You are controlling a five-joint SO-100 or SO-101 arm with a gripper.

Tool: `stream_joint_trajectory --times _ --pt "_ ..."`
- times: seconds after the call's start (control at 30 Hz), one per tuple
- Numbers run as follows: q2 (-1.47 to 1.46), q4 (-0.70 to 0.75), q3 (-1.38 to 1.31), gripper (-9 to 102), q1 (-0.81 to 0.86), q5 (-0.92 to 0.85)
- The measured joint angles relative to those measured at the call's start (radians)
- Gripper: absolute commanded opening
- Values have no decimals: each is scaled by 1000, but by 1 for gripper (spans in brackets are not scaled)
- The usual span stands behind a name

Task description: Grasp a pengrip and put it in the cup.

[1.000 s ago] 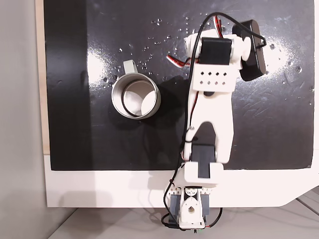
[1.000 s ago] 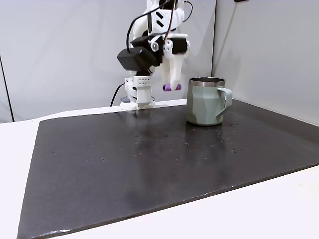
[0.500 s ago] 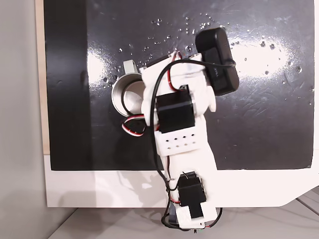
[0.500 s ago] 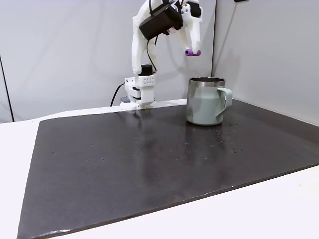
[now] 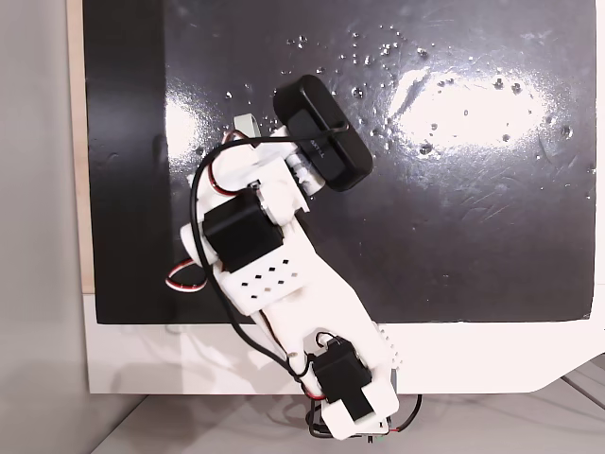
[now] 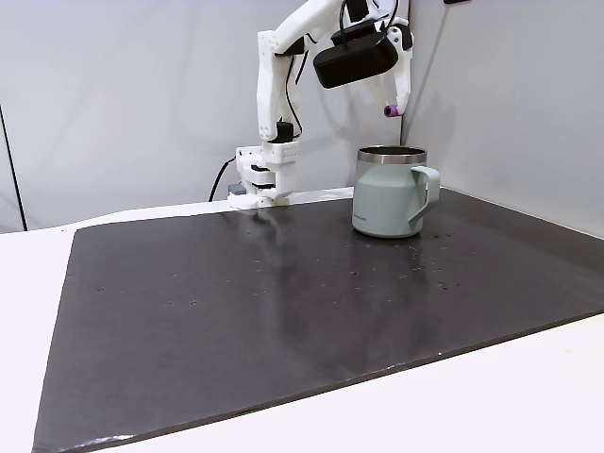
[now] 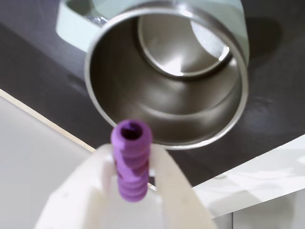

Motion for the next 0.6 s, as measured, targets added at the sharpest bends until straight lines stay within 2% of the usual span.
stream_joint_trajectory --times 0.07,0.27,0.6 --pt "0 0 5 0 -2 0" --pt "0 0 26 19 3 -6" --pt "2 0 26 22 0 -38"
